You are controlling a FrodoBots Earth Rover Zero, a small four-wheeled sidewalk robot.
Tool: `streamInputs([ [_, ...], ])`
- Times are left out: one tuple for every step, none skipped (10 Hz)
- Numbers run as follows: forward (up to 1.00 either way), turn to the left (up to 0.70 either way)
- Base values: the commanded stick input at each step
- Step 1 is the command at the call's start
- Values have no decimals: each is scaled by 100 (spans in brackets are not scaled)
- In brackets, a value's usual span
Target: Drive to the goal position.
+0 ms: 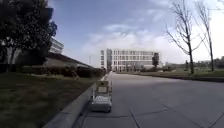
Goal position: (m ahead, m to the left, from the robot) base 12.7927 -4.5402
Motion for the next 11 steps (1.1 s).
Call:
streamInputs([
  [0, -70],
  [0, -70],
  [0, -70],
  [0, -70],
  [0, -70],
  [0, -70],
  [0, -70],
  [0, -70],
  [0, -70],
  [0, -70],
  [0, -70],
])
